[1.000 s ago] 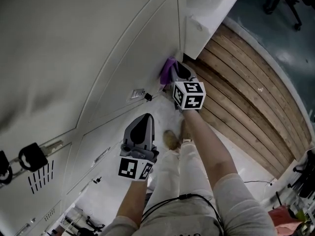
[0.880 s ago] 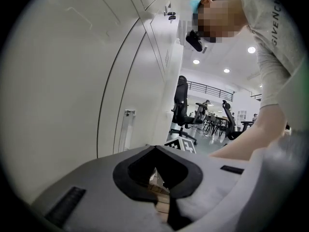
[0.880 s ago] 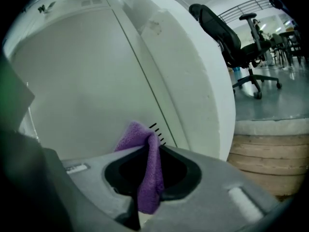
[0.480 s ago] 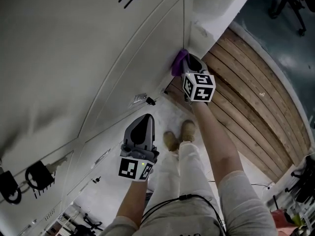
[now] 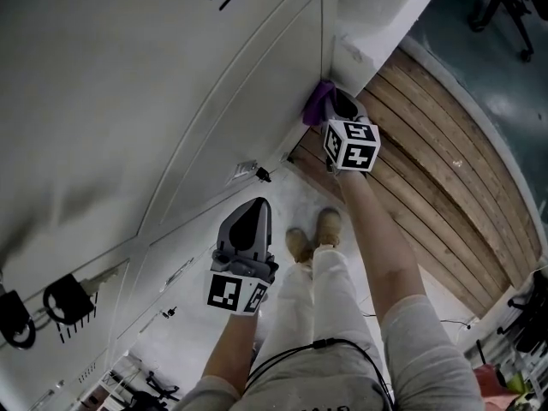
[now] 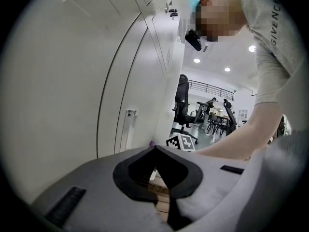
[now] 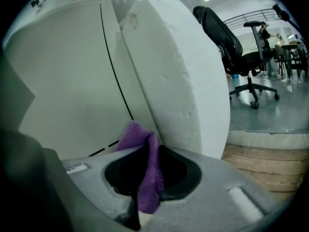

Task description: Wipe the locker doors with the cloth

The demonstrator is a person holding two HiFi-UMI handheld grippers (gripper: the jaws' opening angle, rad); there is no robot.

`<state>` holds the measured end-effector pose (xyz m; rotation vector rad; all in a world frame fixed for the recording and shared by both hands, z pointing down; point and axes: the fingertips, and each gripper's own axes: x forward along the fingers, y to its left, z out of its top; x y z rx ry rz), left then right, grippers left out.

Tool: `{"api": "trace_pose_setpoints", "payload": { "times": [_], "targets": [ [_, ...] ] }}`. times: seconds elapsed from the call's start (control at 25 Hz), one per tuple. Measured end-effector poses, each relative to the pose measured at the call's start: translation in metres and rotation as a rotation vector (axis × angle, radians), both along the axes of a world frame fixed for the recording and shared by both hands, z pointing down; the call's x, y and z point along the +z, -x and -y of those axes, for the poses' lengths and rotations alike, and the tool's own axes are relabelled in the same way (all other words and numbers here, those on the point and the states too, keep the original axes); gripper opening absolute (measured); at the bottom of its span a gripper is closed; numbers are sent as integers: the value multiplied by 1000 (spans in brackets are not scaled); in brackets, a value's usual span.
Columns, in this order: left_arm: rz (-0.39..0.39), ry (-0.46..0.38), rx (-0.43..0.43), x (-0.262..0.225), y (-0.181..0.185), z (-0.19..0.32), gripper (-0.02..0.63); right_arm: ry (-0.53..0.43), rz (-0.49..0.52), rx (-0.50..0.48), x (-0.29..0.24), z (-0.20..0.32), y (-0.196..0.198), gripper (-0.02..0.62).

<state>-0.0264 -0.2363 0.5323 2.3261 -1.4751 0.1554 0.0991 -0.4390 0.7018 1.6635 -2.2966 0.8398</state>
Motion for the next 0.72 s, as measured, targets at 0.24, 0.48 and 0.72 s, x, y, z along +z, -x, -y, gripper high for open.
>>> {"api": "trace_pose_setpoints", "payload": {
  "times": [0.24,0.48,0.72],
  "targets": [
    [-5,-14,4,-4,1,-6,-2,-42,-14,-16,-21,-21,-1,49],
    [-7,-35,7,-14,6,-14,-2,-112,-18,-83,-60,-64,2,49],
    [-12,-65,17,-31,7,-19,-2,-178,-22,-118,-108,-104,-8,49]
  ]
}}
